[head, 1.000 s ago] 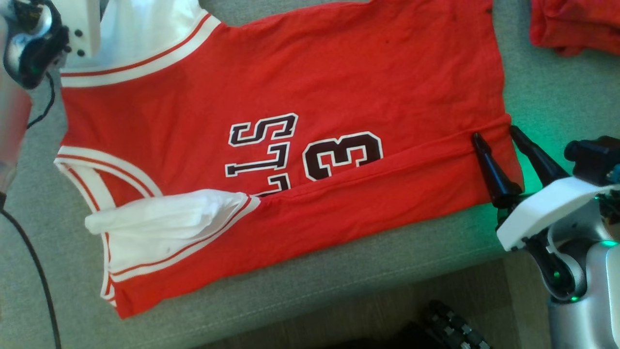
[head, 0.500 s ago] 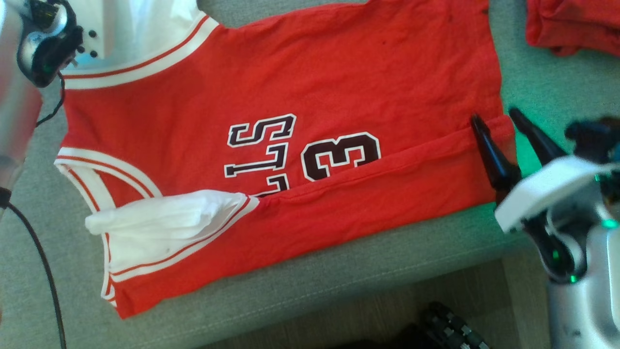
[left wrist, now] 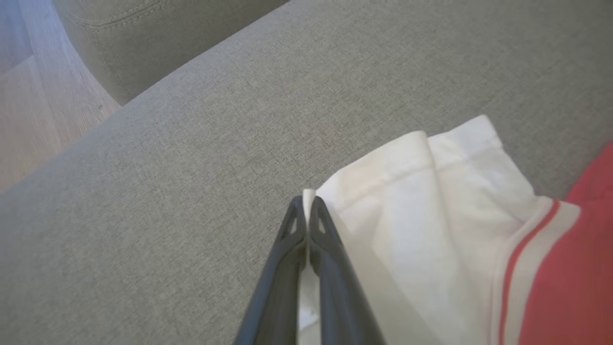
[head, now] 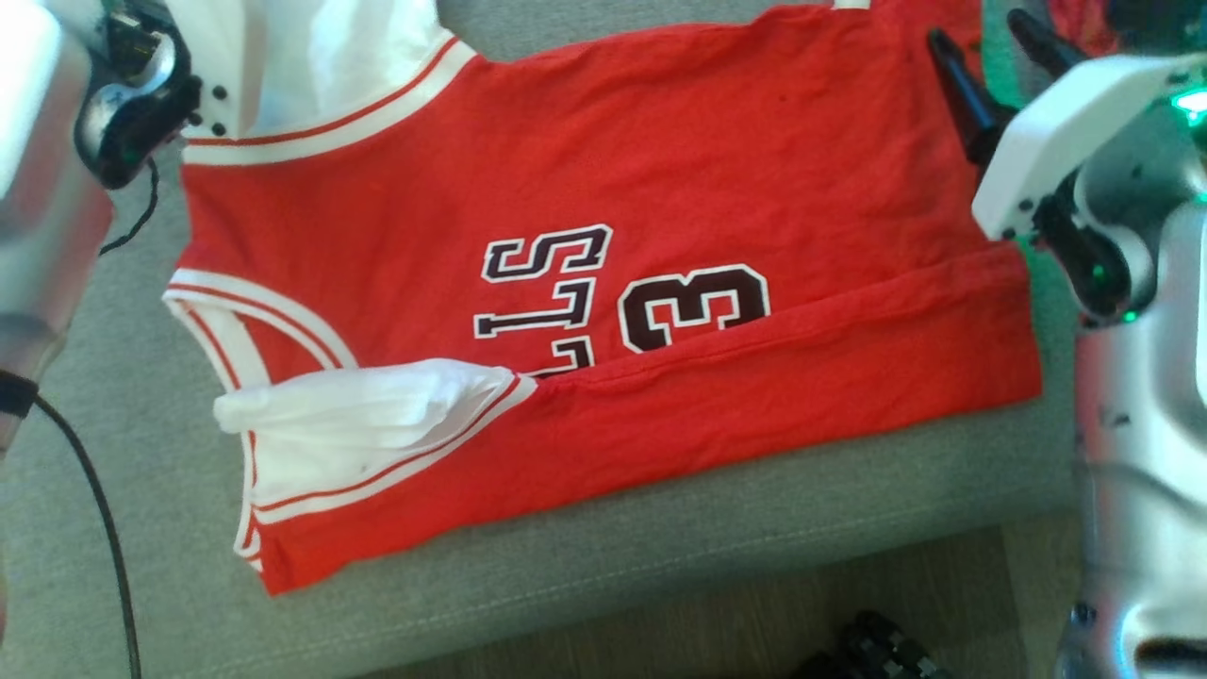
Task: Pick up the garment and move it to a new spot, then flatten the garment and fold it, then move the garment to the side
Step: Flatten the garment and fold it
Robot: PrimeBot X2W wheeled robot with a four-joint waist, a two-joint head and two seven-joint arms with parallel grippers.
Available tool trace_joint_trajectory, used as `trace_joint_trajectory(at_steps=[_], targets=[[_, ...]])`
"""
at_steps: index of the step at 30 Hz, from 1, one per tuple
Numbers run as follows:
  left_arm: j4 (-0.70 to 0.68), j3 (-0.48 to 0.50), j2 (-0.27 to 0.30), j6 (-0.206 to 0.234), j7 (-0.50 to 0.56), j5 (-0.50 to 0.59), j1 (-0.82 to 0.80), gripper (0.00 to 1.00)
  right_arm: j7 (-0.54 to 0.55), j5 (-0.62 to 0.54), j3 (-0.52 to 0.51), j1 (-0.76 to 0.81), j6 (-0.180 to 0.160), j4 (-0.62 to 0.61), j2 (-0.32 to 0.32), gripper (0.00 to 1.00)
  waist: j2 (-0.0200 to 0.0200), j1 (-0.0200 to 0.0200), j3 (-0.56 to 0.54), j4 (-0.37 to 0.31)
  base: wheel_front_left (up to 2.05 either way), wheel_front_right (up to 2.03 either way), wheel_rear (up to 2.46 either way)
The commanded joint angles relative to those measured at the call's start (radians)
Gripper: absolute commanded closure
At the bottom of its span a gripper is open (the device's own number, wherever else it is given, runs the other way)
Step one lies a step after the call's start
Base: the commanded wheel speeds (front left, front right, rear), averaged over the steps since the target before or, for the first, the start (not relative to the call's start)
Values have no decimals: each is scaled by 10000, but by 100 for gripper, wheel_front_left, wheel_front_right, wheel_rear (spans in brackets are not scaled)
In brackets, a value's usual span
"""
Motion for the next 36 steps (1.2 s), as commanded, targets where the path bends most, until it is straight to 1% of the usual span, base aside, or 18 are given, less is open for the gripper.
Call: trace_joint_trajectory(at_steps=[1,4,11,12,13,14,15,18,20,23,24,25,26,28,35,36], targets=[[-302,264,420,12,-79,-39,-674,100,22,-147,63,-257,-4,-198,-19,0,0,0,-30,65,0,0,0],[-405,99,446,12,-141,-148,-749,100,-123,-637,-123,-768,-4,525,-62,0,0,0,-41,188,0,0,0],[-480,-237,505,12,-259,-341,-877,100,-645,-966,-303,-1652,-4,1924,-54,0,0,0,-32,389,0,0,0],[-474,-279,506,12,-269,-366,-887,100,-702,-977,-296,-1736,-4,2074,-51,4,0,0,-37,407,0,0,0],[-465,-318,511,12,-277,-391,-898,100,-730,-999,-280,-1806,-4,2224,-54,11,0,0,-44,421,0,0,0],[-458,-356,517,12,-282,-416,-913,100,-763,-1023,-274,-1878,-4,2362,-64,13,0,0,-47,434,0,0,0],[-448,-422,528,12,-293,-466,-956,100,-804,-1064,-261,-2018,-4,2619,-94,27,0,0,-41,463,0,0,0],[-422,-507,537,12,-316,-531,-1021,100,-859,-1098,-260,-2209,-4,2942,-123,51,0,0,-25,510,0,0,0],[-399,-553,544,12,-341,-574,-1051,100,-900,-1129,-271,-2338,-4,3116,-156,59,0,0,-11,545,0,0,0],[-351,-609,558,12,-395,-636,-1073,100,-984,-1166,-277,-2498,-4,3345,-216,83,0,0,6,597,0,0,0],[-330,-623,562,12,-417,-656,-1082,100,-997,-1182,-262,-2545,-4,3411,-243,92,0,0,13,614,0,0,0],[-312,-640,565,12,-440,-675,-1094,100,-1019,-1203,-261,-2601,-4,3465,-280,98,0,0,22,632,0,0,0],[-296,-662,575,12,-470,-688,-1104,100,-1049,-1218,-272,-2653,-4,3506,-301,100,0,0,25,648,0,0,0],[-287,-682,592,12,-523,-686,-1122,100,-1086,-1225,-292,-2705,-4,3534,-315,100,0,0,28,663,0,0,0],[-195,-581,801,57,-2007,-250,-1635,100,-1485,-1098,-613,-3308,-4,3759,-436,100,0,0,100,765,0,0,0],[-195,-581,801,57,-2007,-250,-1635,100,-1485,-1098,-613,-3308,-4,3759,-436,100,0,0,100,765,0,0,0]])
